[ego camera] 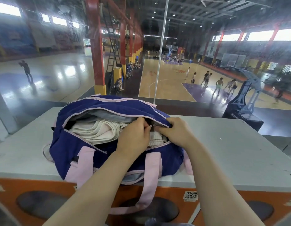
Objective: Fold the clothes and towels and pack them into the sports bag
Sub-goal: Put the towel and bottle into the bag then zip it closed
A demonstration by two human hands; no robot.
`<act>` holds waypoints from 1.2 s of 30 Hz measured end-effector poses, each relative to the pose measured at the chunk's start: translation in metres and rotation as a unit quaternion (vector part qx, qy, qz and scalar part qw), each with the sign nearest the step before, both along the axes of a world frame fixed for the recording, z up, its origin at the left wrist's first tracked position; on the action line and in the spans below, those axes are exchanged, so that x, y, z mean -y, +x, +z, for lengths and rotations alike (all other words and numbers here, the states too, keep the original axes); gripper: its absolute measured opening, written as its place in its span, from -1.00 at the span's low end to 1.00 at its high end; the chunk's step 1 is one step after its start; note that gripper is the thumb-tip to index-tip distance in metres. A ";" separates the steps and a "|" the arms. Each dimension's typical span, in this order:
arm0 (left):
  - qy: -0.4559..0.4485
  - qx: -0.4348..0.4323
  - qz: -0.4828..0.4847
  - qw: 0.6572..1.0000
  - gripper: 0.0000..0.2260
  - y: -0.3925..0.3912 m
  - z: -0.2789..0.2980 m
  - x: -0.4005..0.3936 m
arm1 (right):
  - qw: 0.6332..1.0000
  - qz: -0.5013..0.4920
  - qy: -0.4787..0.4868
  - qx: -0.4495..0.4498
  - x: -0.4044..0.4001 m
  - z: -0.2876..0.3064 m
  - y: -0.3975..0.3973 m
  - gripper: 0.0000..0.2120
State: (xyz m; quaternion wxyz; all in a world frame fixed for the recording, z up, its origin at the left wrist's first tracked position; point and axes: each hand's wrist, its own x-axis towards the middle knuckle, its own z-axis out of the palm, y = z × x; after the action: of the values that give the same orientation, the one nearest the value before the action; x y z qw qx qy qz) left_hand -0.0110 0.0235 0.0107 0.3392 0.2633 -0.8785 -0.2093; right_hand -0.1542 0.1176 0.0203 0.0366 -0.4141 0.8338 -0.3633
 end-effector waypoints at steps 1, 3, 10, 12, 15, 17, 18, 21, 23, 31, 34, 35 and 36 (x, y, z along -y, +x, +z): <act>-0.017 0.014 0.008 1.000 -0.91 0.003 0.002 0.001 | 1.000 -0.002 0.002 0.003 0.000 0.000 -0.001 -0.49; -0.034 0.026 0.015 0.999 -0.93 0.010 0.006 0.003 | 1.000 -0.004 0.007 0.006 0.002 -0.001 -0.003 -0.52; -0.062 0.031 0.058 0.996 -0.95 0.014 0.011 0.004 | 0.999 -0.041 0.022 -0.014 0.012 0.002 0.003 -0.61; -0.060 0.033 0.065 0.996 -0.96 0.013 0.012 0.004 | 0.997 -0.062 0.034 -0.020 0.013 0.002 0.003 -0.61; -0.055 0.029 0.068 0.996 -0.96 0.012 0.012 0.006 | 0.996 -0.082 0.042 -0.018 0.013 0.003 0.002 -0.63; -0.055 0.029 0.065 0.996 -0.96 0.012 0.011 0.006 | 0.996 -0.077 0.046 -0.012 0.013 0.004 0.001 -0.63; -0.054 0.028 0.065 0.996 -0.96 0.011 0.011 0.007 | 0.996 -0.077 0.048 -0.011 0.013 0.004 0.001 -0.63; -0.052 0.027 0.065 0.996 -0.95 0.010 0.012 0.009 | 0.995 -0.084 0.055 -0.014 0.012 0.007 0.004 -0.71; -0.047 0.029 0.072 0.996 -0.94 0.011 0.013 0.011 | 0.995 -0.083 0.059 -0.014 0.011 0.009 0.007 -0.74; -0.057 0.017 0.041 0.997 -0.94 0.017 0.007 0.014 | 0.991 -0.071 0.090 -0.062 0.005 0.019 0.020 -0.85; -0.040 -0.009 0.030 0.999 -0.93 0.018 0.003 0.013 | 0.989 0.004 0.051 -0.139 0.004 0.024 0.028 -0.58; -0.034 -0.018 0.031 0.999 -0.93 0.016 0.002 0.012 | 0.986 0.021 0.034 -0.159 0.006 0.027 0.032 -0.55; -0.031 -0.027 0.031 0.999 -0.92 0.014 0.002 0.012 | 0.985 0.033 0.018 -0.166 0.010 0.027 0.035 -0.59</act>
State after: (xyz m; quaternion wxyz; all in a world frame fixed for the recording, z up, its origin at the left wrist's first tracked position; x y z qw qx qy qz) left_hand 0.0031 0.0120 0.0124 0.3768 0.2743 -0.8666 -0.1784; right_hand -0.1193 0.1081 0.0473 -0.0827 -0.4956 0.8204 -0.2731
